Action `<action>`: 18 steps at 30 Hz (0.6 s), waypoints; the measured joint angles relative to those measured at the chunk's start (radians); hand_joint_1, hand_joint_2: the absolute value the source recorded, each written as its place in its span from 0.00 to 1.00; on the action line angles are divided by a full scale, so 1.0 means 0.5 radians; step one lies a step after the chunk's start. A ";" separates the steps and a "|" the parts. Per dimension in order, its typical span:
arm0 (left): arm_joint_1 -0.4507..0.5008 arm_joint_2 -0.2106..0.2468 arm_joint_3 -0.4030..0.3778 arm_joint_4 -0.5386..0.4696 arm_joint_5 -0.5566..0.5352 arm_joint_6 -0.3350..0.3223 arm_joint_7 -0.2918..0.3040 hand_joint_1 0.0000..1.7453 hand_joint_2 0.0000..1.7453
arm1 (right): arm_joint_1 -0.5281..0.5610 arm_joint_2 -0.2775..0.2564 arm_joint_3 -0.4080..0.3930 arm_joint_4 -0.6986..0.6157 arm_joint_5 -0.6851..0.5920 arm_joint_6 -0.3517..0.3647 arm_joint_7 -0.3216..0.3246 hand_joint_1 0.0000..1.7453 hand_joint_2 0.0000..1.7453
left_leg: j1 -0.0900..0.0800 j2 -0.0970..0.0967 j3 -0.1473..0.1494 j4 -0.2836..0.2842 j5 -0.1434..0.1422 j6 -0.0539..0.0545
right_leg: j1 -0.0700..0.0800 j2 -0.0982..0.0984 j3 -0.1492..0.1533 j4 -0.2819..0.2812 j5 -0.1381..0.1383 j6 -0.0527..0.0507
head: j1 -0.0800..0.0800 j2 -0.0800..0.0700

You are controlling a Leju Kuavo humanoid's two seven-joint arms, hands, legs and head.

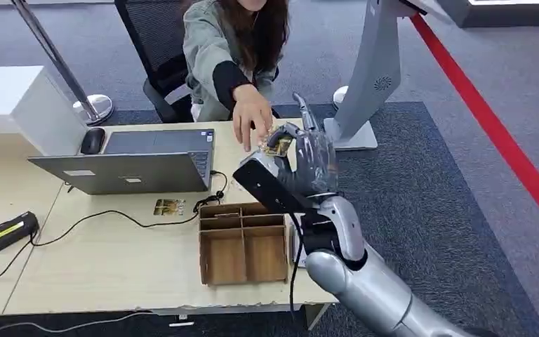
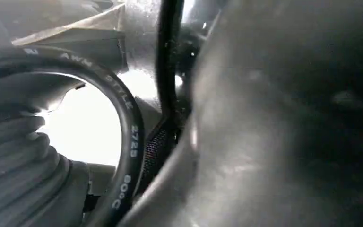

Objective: Pass the card to the sensor for recognition and then transmit it.

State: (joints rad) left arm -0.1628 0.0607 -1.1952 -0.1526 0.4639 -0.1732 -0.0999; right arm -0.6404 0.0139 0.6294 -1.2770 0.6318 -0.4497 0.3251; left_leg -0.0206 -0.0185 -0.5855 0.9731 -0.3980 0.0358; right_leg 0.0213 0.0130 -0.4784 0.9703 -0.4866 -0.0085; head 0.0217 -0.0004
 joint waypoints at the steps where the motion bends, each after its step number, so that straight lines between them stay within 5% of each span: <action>1: 0.000 0.000 0.000 0.000 0.000 0.001 0.000 0.00 1.00 | -0.008 0.020 0.004 0.021 -0.006 -0.009 -0.009 1.00 1.00 | 0.000 0.000 0.000 0.000 0.000 0.000 | 0.000 0.000 0.000 0.000 0.000 0.000 | -0.001 0.000; 6: -0.001 -0.003 0.000 0.001 0.000 0.001 0.000 0.00 1.00 | -0.055 0.100 0.029 0.139 -0.041 -0.028 -0.041 1.00 1.00 | 0.000 0.001 0.000 0.000 0.000 0.000 | 0.000 0.000 0.000 0.000 0.000 0.000 | -0.001 0.000; 7: -0.002 -0.005 0.000 0.001 0.000 0.000 0.002 0.00 1.00 | -0.064 0.113 0.034 0.155 -0.046 -0.029 -0.043 0.79 1.00 | 0.000 0.001 0.000 0.000 0.000 0.000 | 0.000 0.000 0.000 0.000 0.000 0.000 | -0.001 0.000; 12: -0.002 -0.006 0.000 0.001 0.005 0.000 0.003 0.00 1.00 | -0.093 0.161 0.053 0.208 -0.086 -0.035 -0.061 0.79 1.00 | 0.000 0.000 0.000 0.000 0.000 0.000 | 0.000 0.000 -0.001 0.000 0.000 0.000 | -0.001 0.000; 13: -0.002 -0.006 0.000 0.001 0.005 0.000 0.003 0.00 1.00 | -0.093 0.168 0.057 0.214 -0.096 -0.036 -0.065 0.02 1.00 | 0.000 0.000 0.000 0.000 0.000 0.000 | 0.000 0.000 -0.001 0.000 0.000 0.000 | -0.001 0.000; 18: -0.002 -0.006 0.000 0.001 0.008 0.000 0.003 0.00 1.00 | -0.091 0.172 0.078 0.215 -0.158 -0.041 -0.080 0.00 1.00 | 0.000 0.001 0.000 0.000 0.000 0.000 | 0.000 0.000 -0.001 0.000 0.000 0.000 | -0.001 0.000</action>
State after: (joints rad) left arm -0.1637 0.0576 -1.1952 -0.1522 0.4681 -0.1732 -0.0984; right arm -0.6859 0.0999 0.6684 -1.1692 0.5527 -0.4704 0.2850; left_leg -0.0205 -0.0180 -0.5855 0.9731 -0.3980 0.0359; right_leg 0.0211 0.0132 -0.4789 0.9702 -0.4867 -0.0085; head 0.0214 -0.0004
